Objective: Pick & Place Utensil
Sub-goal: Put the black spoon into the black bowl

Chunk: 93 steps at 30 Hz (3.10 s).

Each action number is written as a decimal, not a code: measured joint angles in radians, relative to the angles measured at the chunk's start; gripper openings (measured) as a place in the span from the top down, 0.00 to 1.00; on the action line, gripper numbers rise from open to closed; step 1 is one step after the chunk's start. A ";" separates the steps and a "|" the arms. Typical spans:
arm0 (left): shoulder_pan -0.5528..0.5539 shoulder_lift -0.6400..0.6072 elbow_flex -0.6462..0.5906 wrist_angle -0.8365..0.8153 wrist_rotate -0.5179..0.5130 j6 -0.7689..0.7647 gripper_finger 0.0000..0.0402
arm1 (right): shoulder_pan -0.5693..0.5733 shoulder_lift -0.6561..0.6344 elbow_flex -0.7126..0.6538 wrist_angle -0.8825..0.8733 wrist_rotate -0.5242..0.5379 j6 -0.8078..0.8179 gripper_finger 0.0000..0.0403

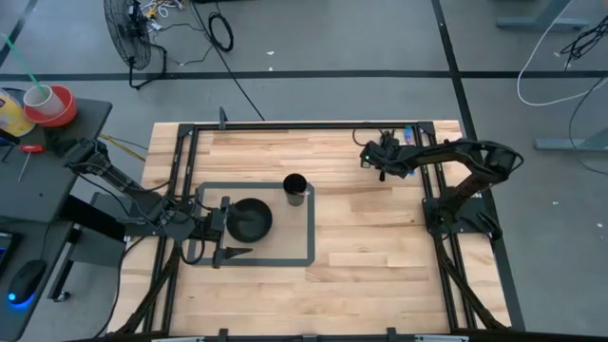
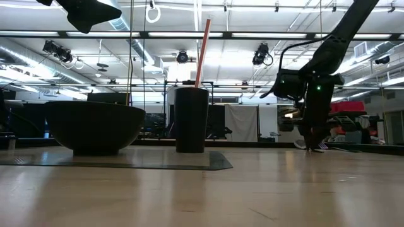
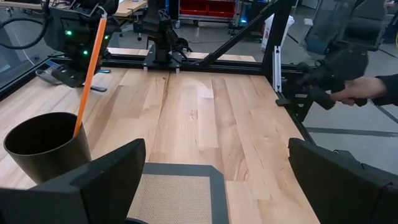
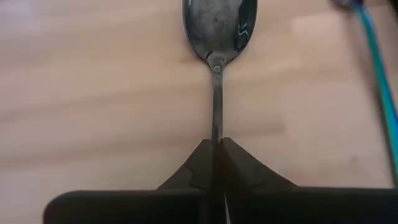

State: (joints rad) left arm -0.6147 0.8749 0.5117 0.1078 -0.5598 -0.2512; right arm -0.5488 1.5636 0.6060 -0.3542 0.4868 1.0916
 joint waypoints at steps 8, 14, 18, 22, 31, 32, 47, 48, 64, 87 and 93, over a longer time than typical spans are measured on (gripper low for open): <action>0.000 0.000 0.000 0.002 0.000 -0.051 0.01 | 0.159 -0.156 0.064 -0.261 -0.036 0.000 0.95; 0.000 0.001 0.000 0.016 0.000 -0.086 0.01 | 0.384 -0.253 0.163 -0.459 0.030 0.078 0.97; 0.000 0.001 0.000 0.017 0.000 -0.112 0.01 | 0.550 -0.249 0.259 -0.535 0.036 0.160 0.98; -0.006 0.006 0.000 0.021 0.005 -0.187 0.01 | 0.713 -0.215 0.346 -0.552 0.034 0.240 0.98; -0.142 0.182 0.000 0.297 -0.027 -0.178 0.01 | 1.014 -0.009 0.526 -0.549 -0.058 0.410 0.98; -0.152 0.210 0.000 0.353 -0.027 -0.167 0.01 | 1.038 0.023 0.552 -0.550 -0.070 0.419 0.98; -0.169 0.430 0.000 0.473 0.068 -0.115 0.01 | 1.188 0.327 0.958 -0.481 -0.084 0.342 0.99; -0.164 0.433 0.000 0.472 0.061 -0.107 0.01 | 1.188 0.329 0.959 -0.446 -0.084 0.324 0.99; -0.151 0.641 0.200 0.462 -0.120 0.094 0.01 | 1.187 0.331 0.949 -0.267 -0.131 0.235 0.99; -0.025 1.053 0.717 0.094 -0.139 0.315 0.16 | 1.181 0.332 0.915 -0.248 -0.165 0.232 0.98; -0.020 1.053 0.707 0.061 -0.127 0.312 0.30 | 1.180 0.331 0.915 -0.247 -0.163 0.208 0.97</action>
State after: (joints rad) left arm -0.6350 1.9282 1.2192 0.1689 -0.6866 0.0610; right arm 0.6315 1.8950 1.5215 -0.6015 0.3235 1.2997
